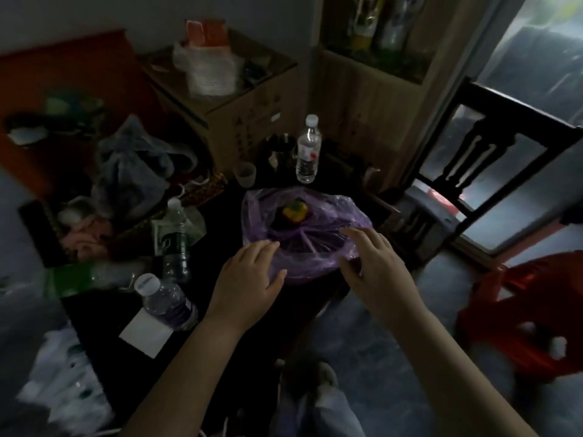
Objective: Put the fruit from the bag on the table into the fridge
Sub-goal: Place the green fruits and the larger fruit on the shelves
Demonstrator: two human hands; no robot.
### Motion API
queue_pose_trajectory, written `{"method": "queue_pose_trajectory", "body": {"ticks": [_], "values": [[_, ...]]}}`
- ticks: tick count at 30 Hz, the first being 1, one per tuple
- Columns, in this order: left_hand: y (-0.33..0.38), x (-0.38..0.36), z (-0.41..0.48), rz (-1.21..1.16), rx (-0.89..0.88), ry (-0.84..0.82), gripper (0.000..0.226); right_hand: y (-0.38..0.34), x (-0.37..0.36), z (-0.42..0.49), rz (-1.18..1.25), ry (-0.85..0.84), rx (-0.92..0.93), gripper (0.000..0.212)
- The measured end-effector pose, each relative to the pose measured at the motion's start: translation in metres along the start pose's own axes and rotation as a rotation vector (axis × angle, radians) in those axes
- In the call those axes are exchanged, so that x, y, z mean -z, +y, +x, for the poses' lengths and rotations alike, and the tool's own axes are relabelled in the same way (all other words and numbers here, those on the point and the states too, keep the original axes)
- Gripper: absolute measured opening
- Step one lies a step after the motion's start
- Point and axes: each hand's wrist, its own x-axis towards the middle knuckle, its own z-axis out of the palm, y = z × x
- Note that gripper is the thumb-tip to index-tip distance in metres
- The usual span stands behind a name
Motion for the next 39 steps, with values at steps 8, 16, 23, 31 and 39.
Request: {"method": "queue_pose_trajectory", "body": {"ticks": [8,16,23,31,39], "values": [[0.002,-0.060,0.057,-0.108,0.253,-0.064,0.055,0.081,-0.056,0.089,0.069,-0.252,0.037,0.049],[-0.017,-0.114,0.116,-0.083,0.369,-0.084,0.051,0.114,-0.118,0.156,0.127,-0.452,0.145,0.051],[-0.044,-0.138,0.152,-0.042,0.374,-0.068,0.051,0.116,-0.166,0.194,0.162,-0.533,0.270,0.056],[-0.078,-0.146,0.177,0.021,0.402,0.015,0.054,0.123,-0.200,0.220,0.186,-0.497,0.266,0.045],[-0.099,-0.156,0.188,0.022,0.462,-0.033,0.057,0.133,-0.214,0.232,0.141,-0.608,0.229,0.067]]}}
